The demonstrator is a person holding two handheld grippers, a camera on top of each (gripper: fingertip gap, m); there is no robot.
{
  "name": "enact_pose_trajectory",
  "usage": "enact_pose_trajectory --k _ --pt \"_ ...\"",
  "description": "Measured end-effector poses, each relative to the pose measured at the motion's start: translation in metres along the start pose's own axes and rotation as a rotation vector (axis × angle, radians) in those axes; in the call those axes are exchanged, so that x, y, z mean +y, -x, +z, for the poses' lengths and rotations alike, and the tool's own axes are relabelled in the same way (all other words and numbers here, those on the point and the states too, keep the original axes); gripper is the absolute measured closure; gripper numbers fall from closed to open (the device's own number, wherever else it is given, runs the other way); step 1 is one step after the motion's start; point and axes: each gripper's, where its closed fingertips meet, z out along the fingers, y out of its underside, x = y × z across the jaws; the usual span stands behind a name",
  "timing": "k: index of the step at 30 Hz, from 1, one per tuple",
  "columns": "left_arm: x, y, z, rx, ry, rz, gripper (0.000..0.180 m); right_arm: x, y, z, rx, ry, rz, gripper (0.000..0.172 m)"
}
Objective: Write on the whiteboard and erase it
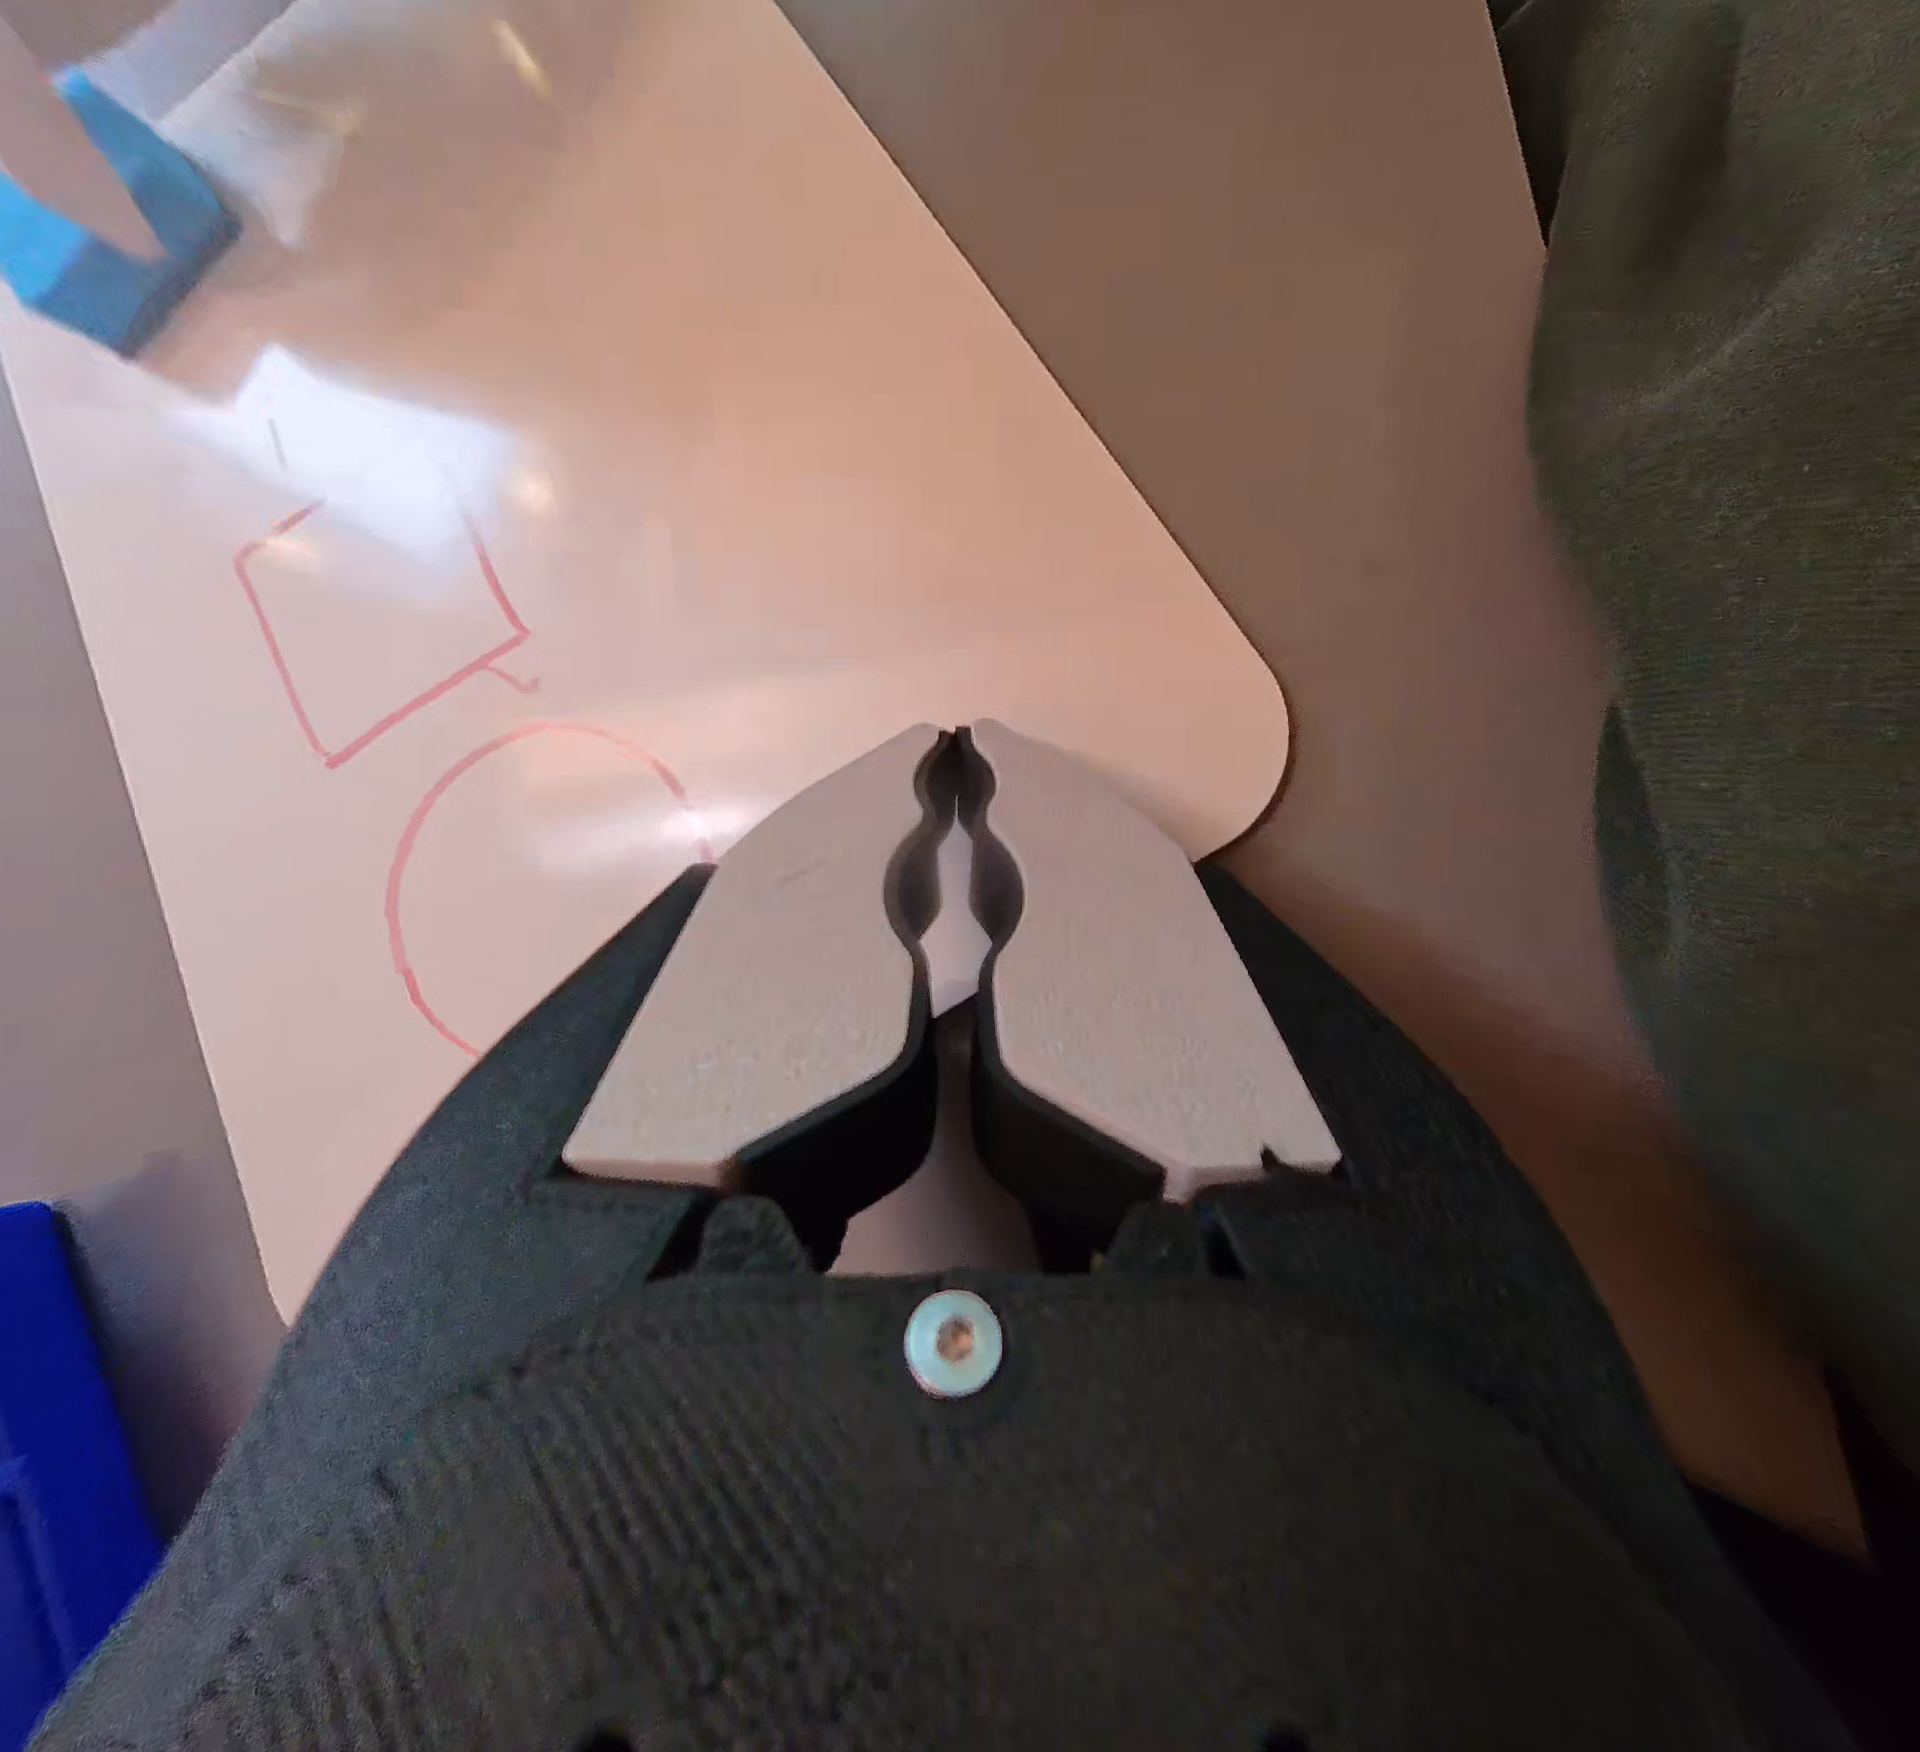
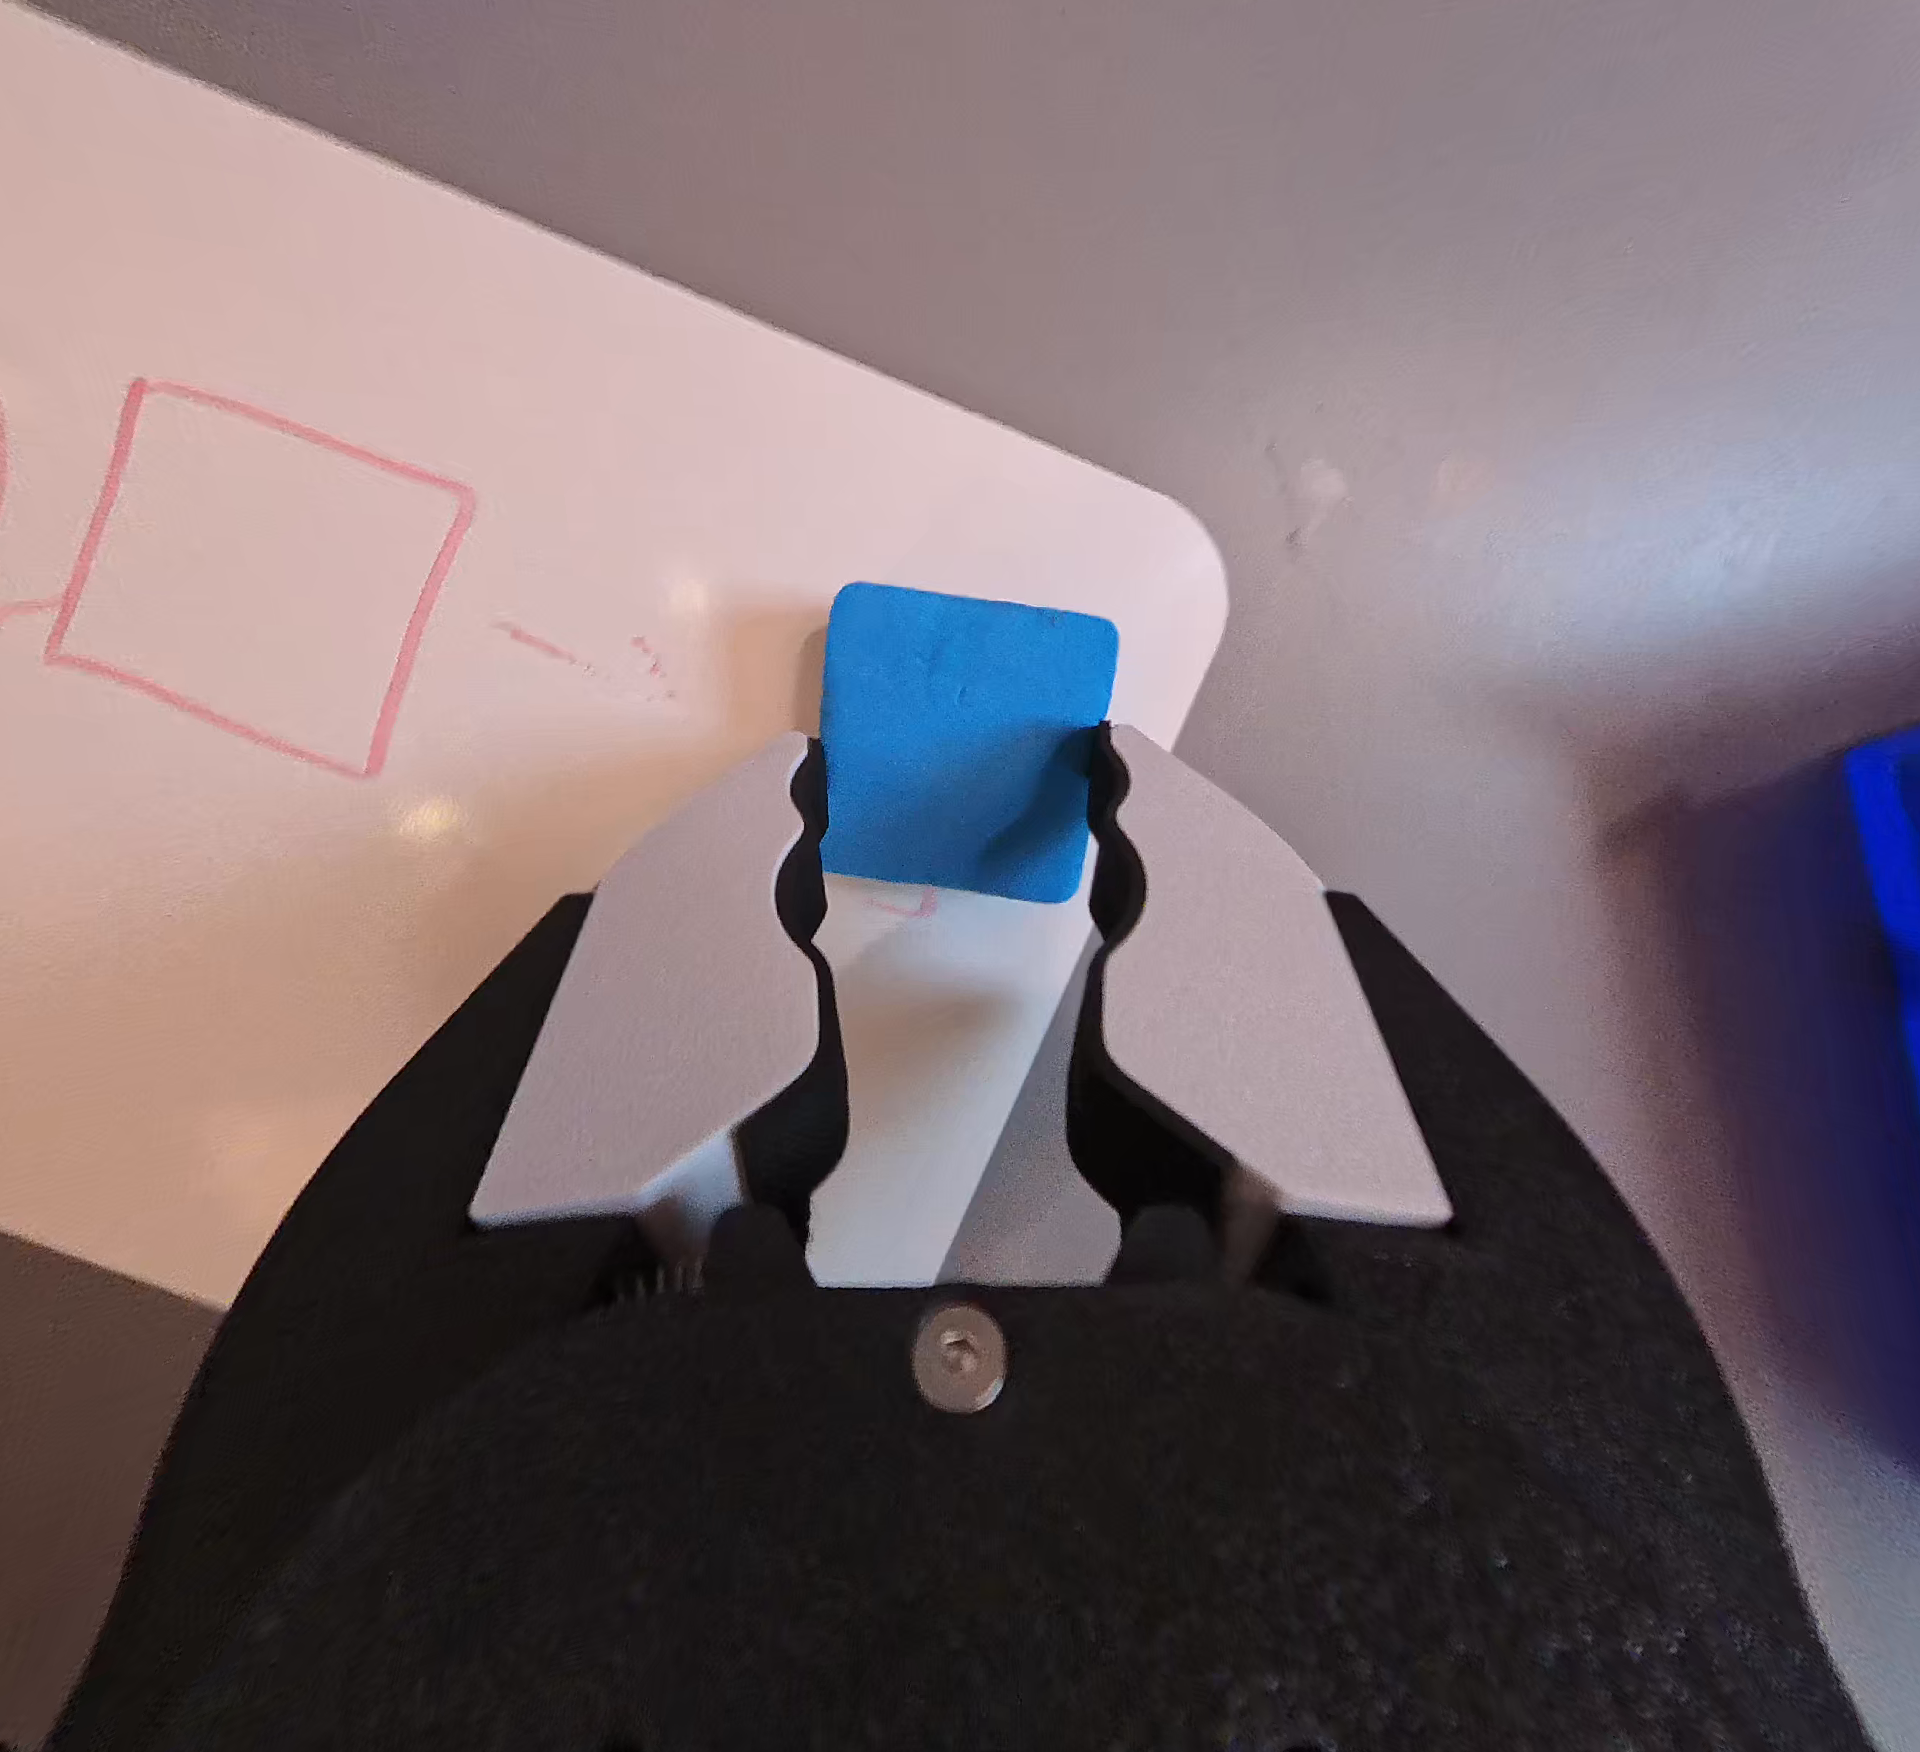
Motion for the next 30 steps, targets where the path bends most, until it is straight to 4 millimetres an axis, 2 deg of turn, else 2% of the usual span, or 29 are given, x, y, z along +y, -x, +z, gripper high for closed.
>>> enact_pose_trajectory --k 1,2,4,5,6,7,8,9,10,11,12,13,15,16,17,18,19,21,22,23,24,25,28,29,30 --pt "0.000 0.000 0.000 0.003 -0.004 -0.003 0.180 0.008 0.009 -0.004 -0.009 0.019 -0.030 0.123" --pt "0.000 0.000 0.000 0.007 -0.005 -0.005 0.180 0.013 0.030 -0.006 -0.046 0.039 -0.079 0.123" --pt "0.000 0.000 0.000 0.009 0.002 -0.006 0.180 0.010 0.078 -0.004 -0.103 0.042 -0.196 0.123" --pt "-0.001 0.000 0.001 0.005 0.005 -0.002 0.180 0.005 0.085 -0.001 -0.085 0.037 -0.246 0.123" --pt "-0.001 -0.001 0.001 -0.001 0.008 0.003 0.180 0.002 0.084 0.000 -0.104 0.034 -0.237 0.123" --pt "-0.001 -0.001 0.001 -0.009 0.009 0.008 0.180 -0.001 0.063 0.001 -0.076 0.025 -0.171 0.122" --pt "-0.001 -0.001 0.001 -0.013 0.010 0.007 0.180 0.002 0.029 0.000 -0.012 0.022 -0.084 0.122" --pt "-0.001 0.000 0.001 -0.019 0.012 0.004 0.180 0.010 -0.001 -0.005 0.025 0.022 0.018 0.123" --pt "-0.001 0.001 0.001 -0.026 0.014 0.003 0.180 0.021 -0.018 -0.011 0.043 0.022 0.081 0.123" --pt "0.000 0.001 0.001 -0.029 0.012 0.003 0.180 0.030 -0.016 -0.015 0.041 0.025 0.086 0.123" --pt "-0.001 0.002 0.001 -0.029 0.010 0.001 0.180 0.034 -0.001 -0.017 0.039 0.031 0.038 0.123" --pt "-0.001 0.002 0.002 -0.028 0.011 -0.001 0.180 0.034 0.026 -0.017 0.004 0.037 -0.027 0.123" --pt "-0.002 0.003 0.003 -0.028 0.012 0.003 0.180 0.021 0.076 -0.010 -0.048 0.028 -0.163 0.123" --pt "-0.002 0.002 0.003 -0.025 0.011 0.002 0.180 0.011 0.087 -0.005 -0.061 0.015 -0.195 0.123" --pt "-0.002 0.002 0.003 -0.027 0.013 0.003 0.180 0.000 0.084 0.001 -0.066 0.000 -0.186 0.123" --pt "-0.002 0.002 0.003 -0.035 0.013 0.010 0.180 -0.009 0.067 0.006 -0.044 -0.018 -0.140 0.122" --pt "-0.002 0.002 0.003 -0.040 0.013 0.012 0.180 -0.014 0.040 0.008 -0.008 -0.022 -0.077 0.122" --pt "-0.001 0.003 0.002 -0.045 0.014 0.005 0.180 -0.005 -0.008 0.003 0.051 0.000 0.035 0.122" --pt "0.000 0.004 0.001 -0.047 0.013 0.003 0.180 0.002 -0.017 -0.001 0.056 0.009 0.064 0.123" --pt "0.001 0.004 0.001 -0.043 0.009 0.000 0.180 0.009 -0.011 -0.004 0.059 0.024 0.046 0.123" --pt "0.001 0.004 0.001 -0.036 0.005 -0.005 0.180 0.012 0.010 -0.006 0.029 0.038 -0.007 0.123" --pt "0.001 0.004 0.001 -0.031 0.006 -0.007 0.180 0.010 0.039 -0.005 -0.009 0.043 -0.074 0.123" --pt "0.000 0.004 0.002 -0.036 0.011 0.007 0.180 -0.012 0.130 0.007 -0.114 0.023 -0.308 0.123" --pt "-0.001 0.003 0.002 -0.038 0.012 0.009 0.180 -0.019 0.146 0.011 -0.132 0.018 -0.365 0.122" --pt "-0.001 0.002 0.002 -0.039 0.010 0.009 0.180 -0.026 0.145 0.014 -0.135 0.018 -0.374 0.122"
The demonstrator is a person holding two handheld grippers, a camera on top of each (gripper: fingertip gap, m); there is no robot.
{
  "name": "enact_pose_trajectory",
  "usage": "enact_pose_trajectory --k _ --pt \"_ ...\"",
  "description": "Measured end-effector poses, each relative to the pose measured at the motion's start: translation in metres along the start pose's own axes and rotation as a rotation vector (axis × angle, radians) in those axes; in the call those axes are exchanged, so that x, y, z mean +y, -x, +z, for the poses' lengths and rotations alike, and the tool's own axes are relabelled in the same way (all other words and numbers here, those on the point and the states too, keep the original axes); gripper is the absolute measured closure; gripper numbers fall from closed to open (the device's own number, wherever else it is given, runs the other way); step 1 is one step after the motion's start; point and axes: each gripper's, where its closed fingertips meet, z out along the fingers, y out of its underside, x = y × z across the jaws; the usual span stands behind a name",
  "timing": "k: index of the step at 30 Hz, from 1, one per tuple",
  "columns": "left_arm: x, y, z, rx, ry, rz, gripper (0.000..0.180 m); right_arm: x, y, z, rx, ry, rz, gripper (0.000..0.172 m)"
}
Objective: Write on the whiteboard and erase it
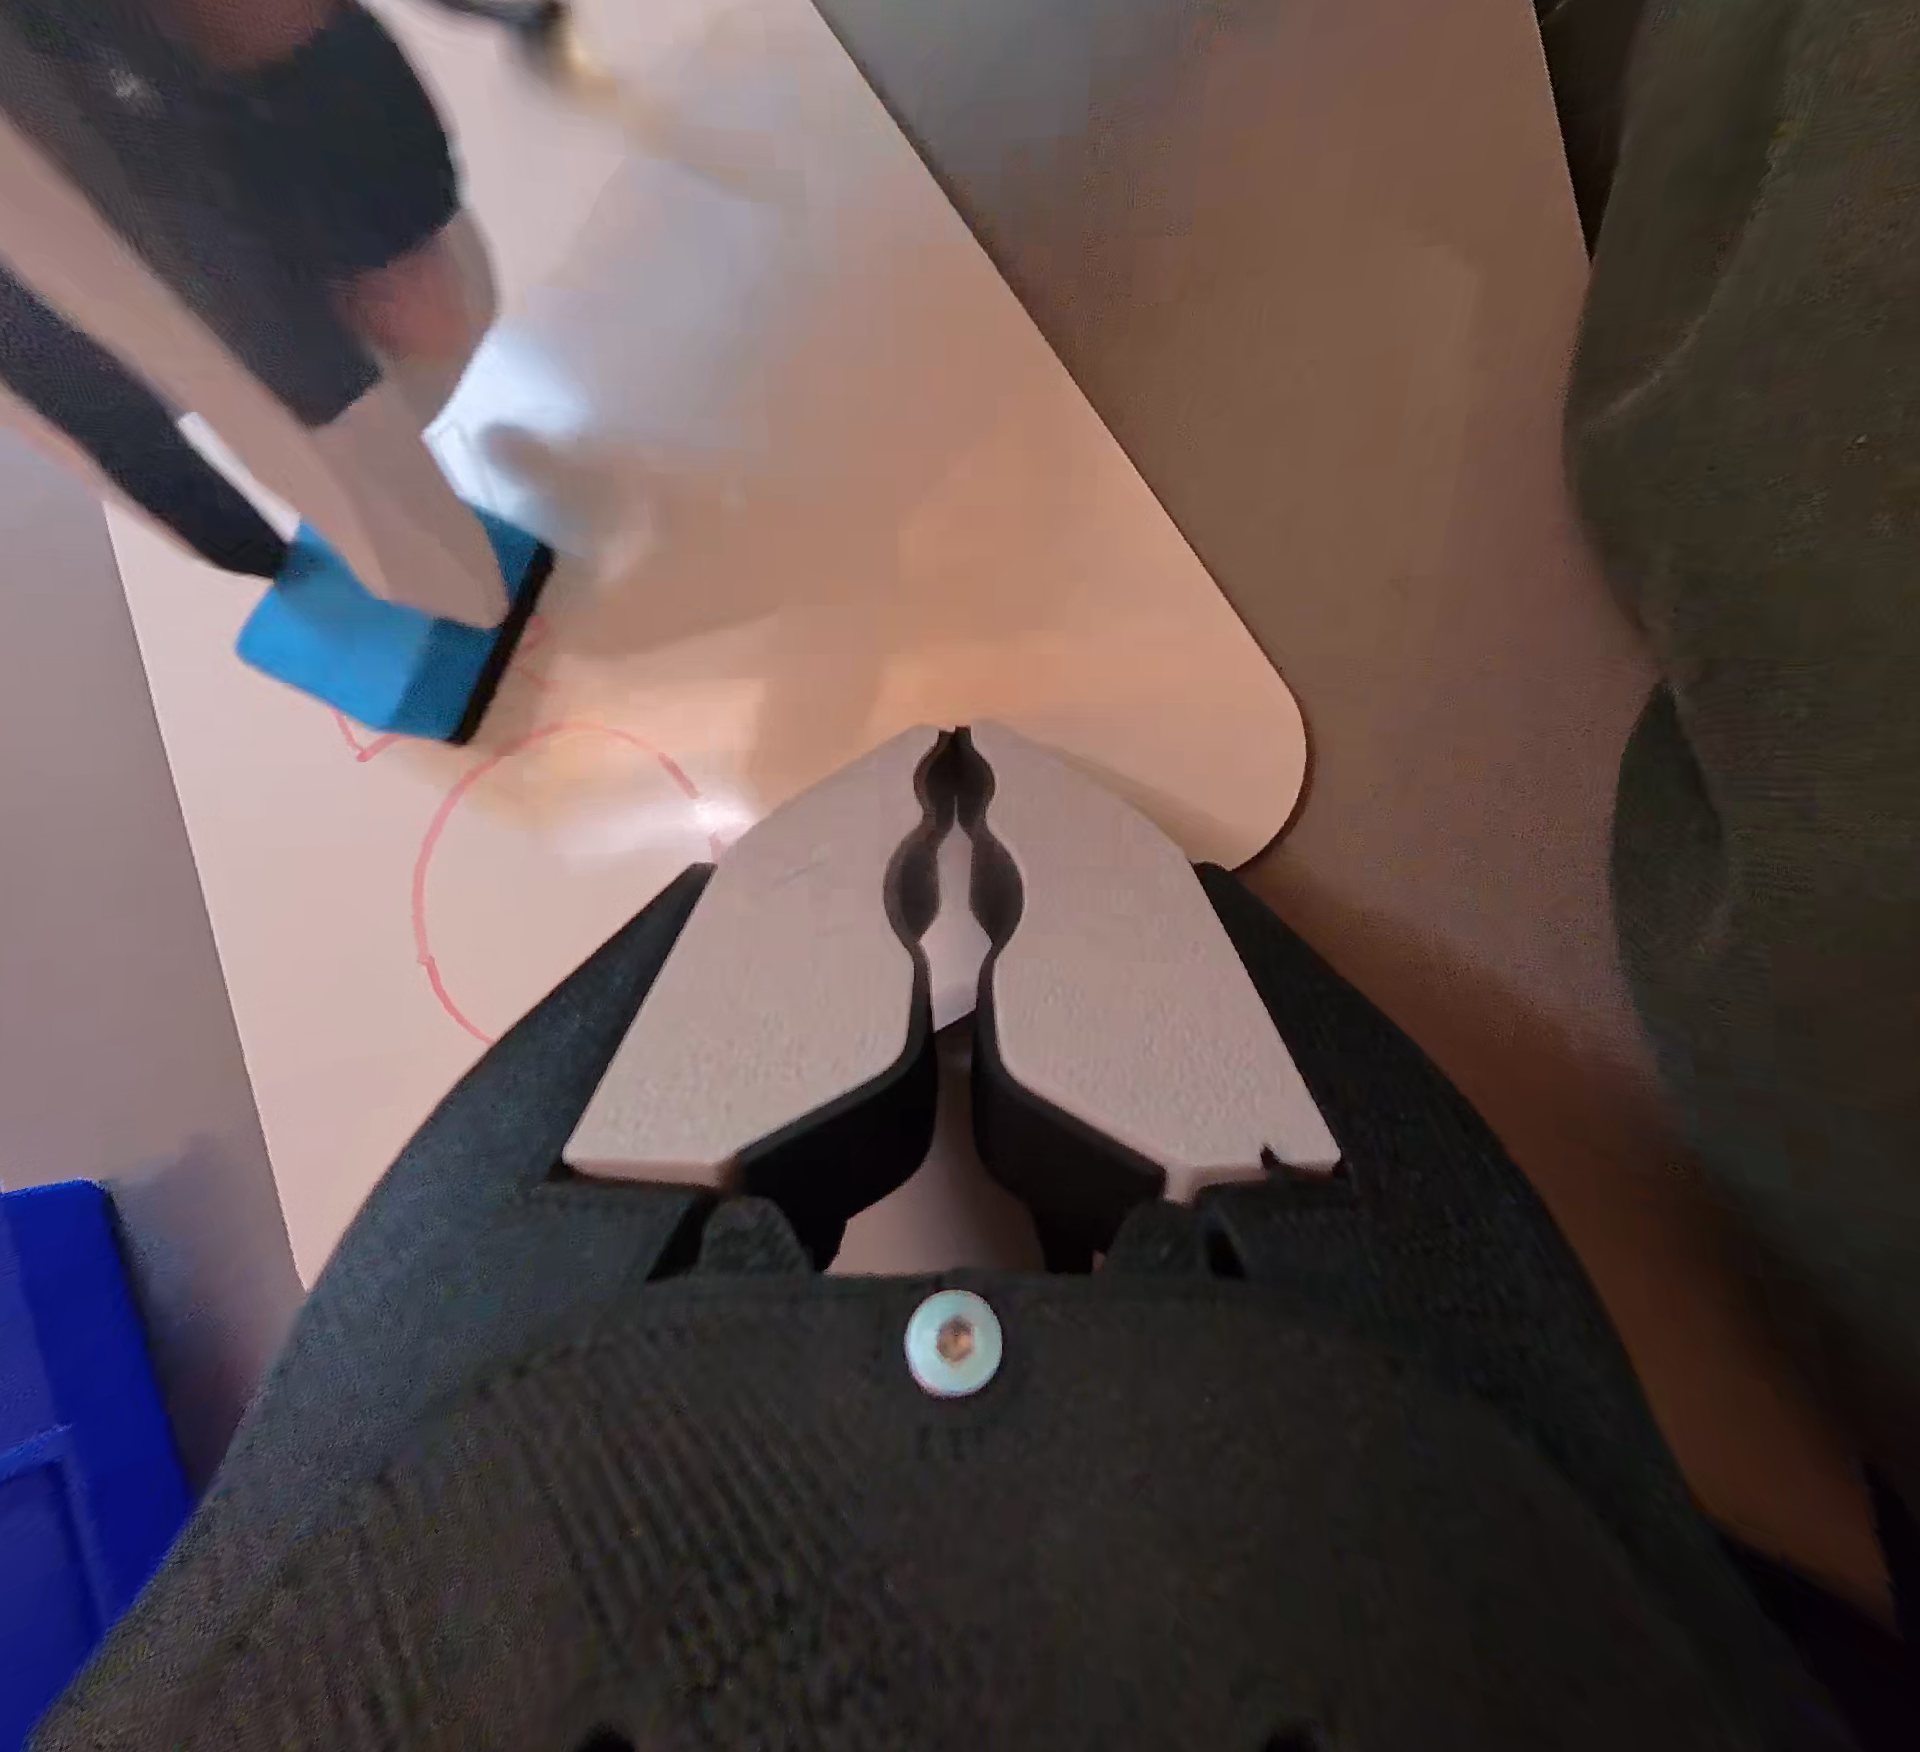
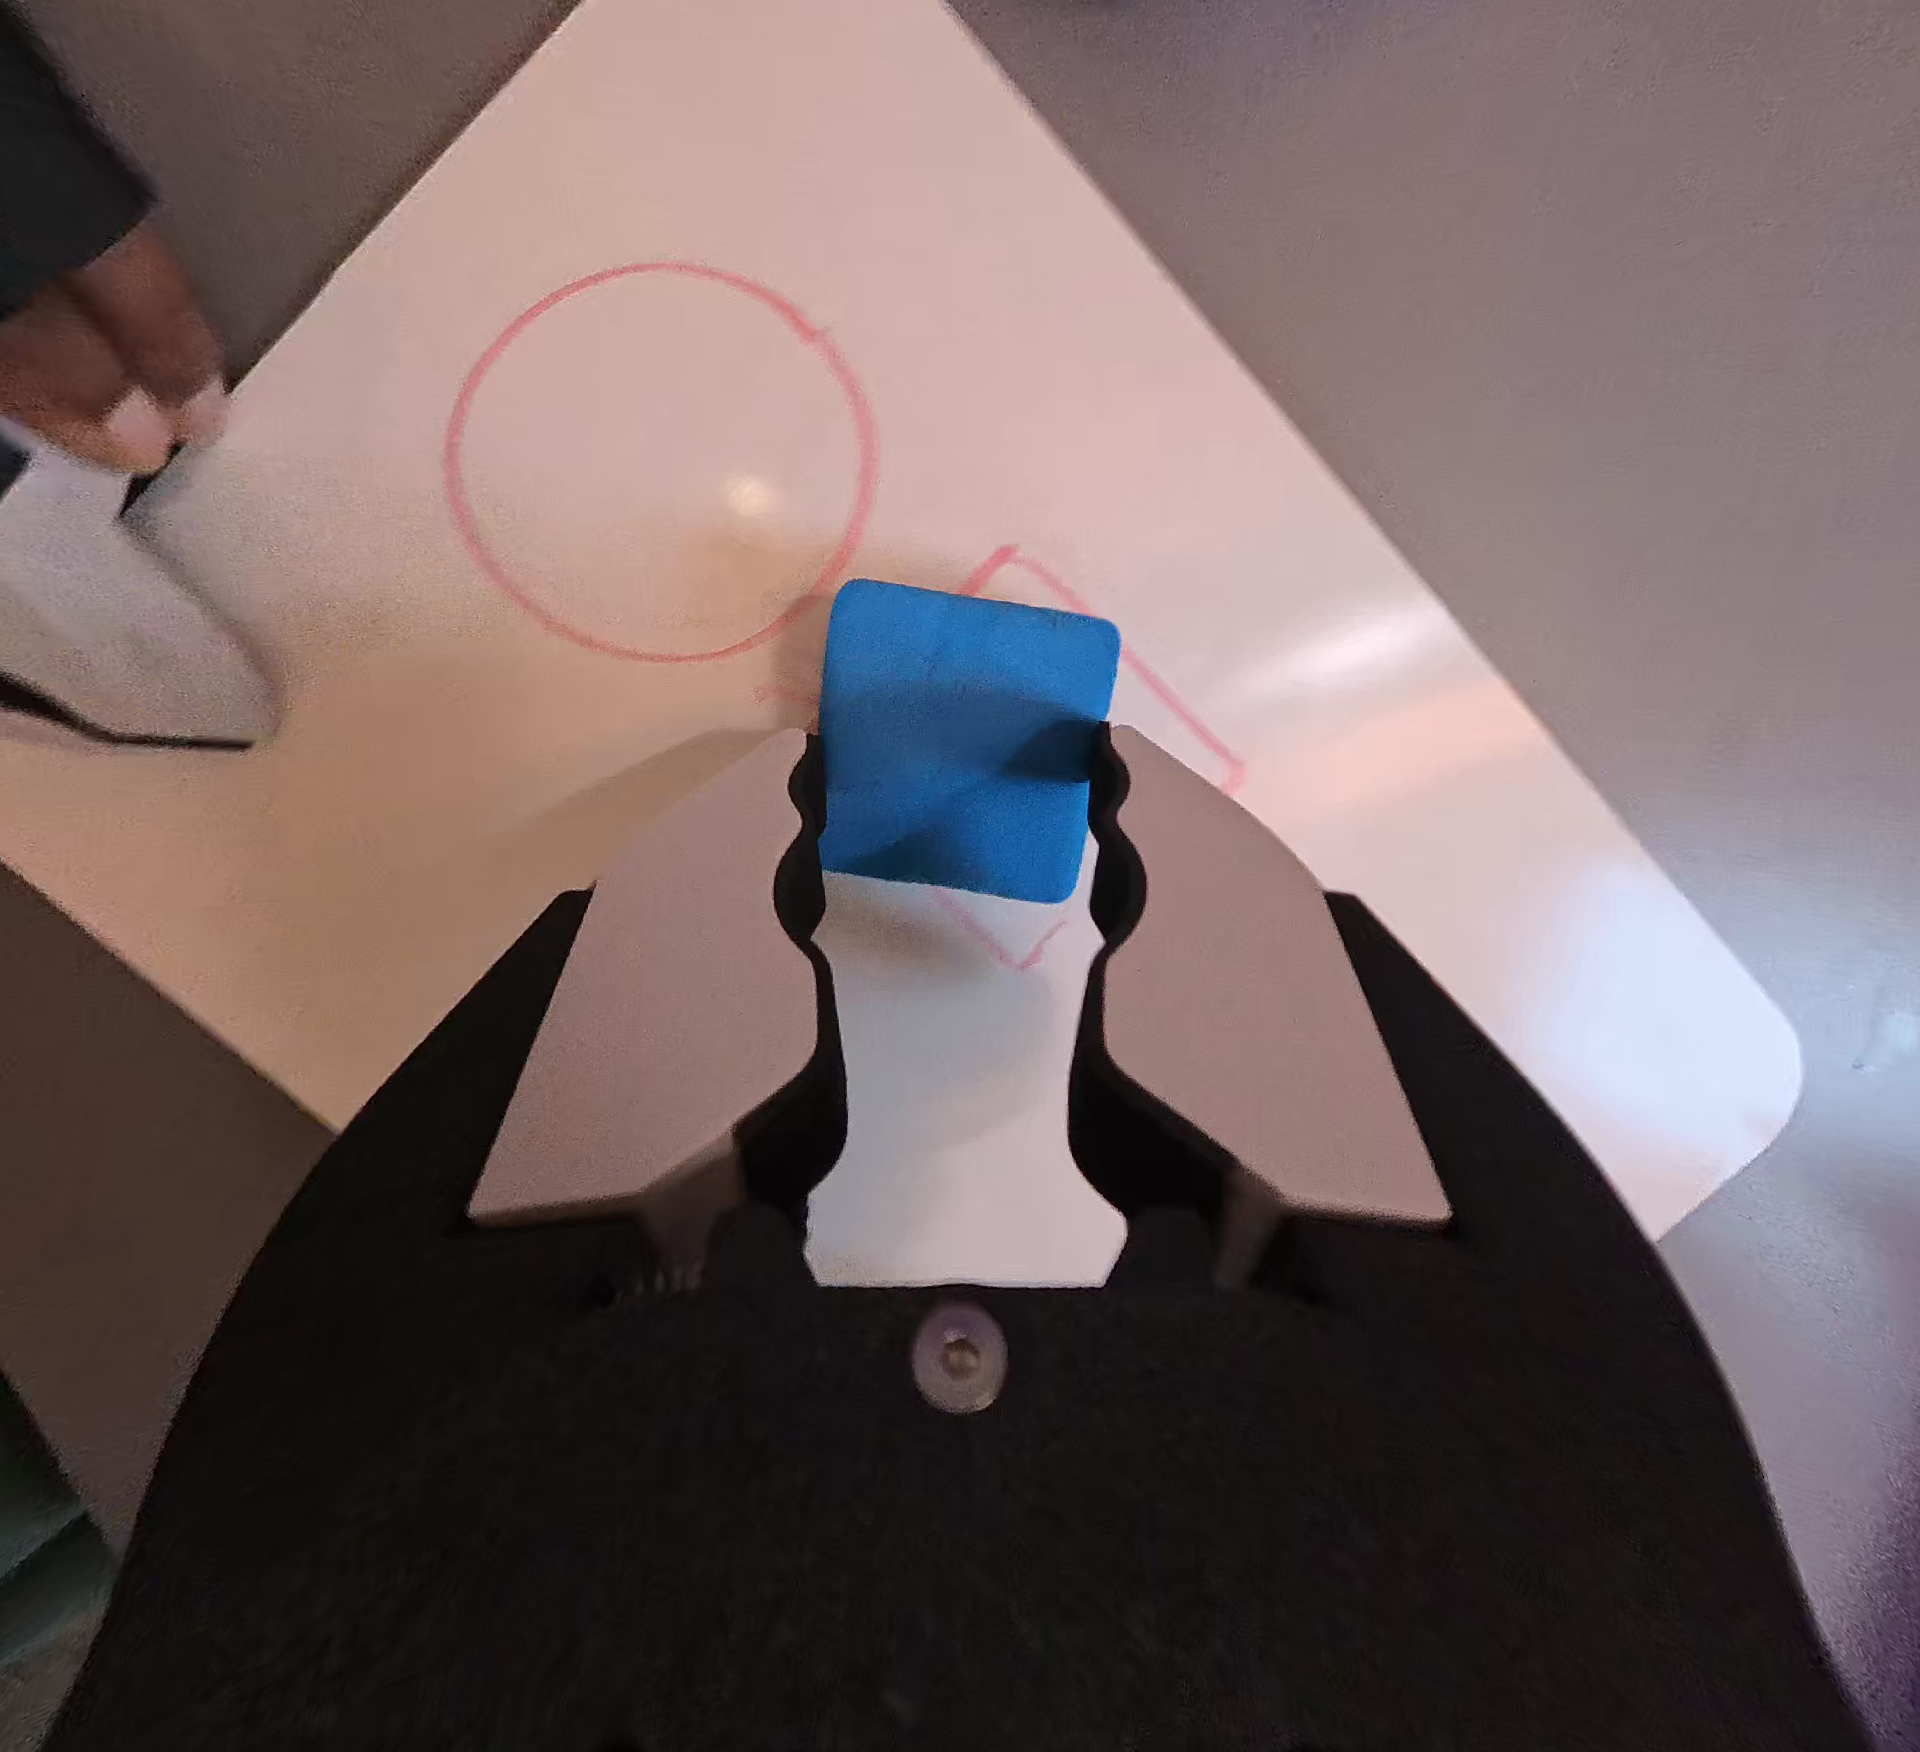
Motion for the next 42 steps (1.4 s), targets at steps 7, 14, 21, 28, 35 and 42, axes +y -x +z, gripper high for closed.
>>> enact_pose_trajectory --k 7,14,21,28,35,42 --pt "0.002 0.001 -0.002 0.003 -0.014 -0.011 0.180 0.056 -0.071 -0.024 0.084 0.008 0.241 0.123" --pt "0.002 0.001 -0.001 -0.010 -0.007 -0.004 0.180 0.020 -0.016 -0.008 0.037 0.040 0.073 0.123" --pt "0.002 0.001 -0.002 0.010 -0.013 -0.026 0.180 0.025 0.023 -0.012 -0.020 0.097 -0.016 0.123" --pt "0.002 0.000 -0.002 -0.004 -0.011 -0.021 0.180 0.057 -0.054 -0.025 0.056 0.082 0.224 0.123" --pt "-0.002 -0.002 0.001 0.029 -0.024 -0.035 0.180 0.008 0.045 -0.005 -0.049 0.047 -0.071 0.123" --pt "0.000 -0.003 -0.001 0.036 -0.032 -0.039 0.180 0.034 -0.039 -0.014 0.046 0.124 0.157 0.123"
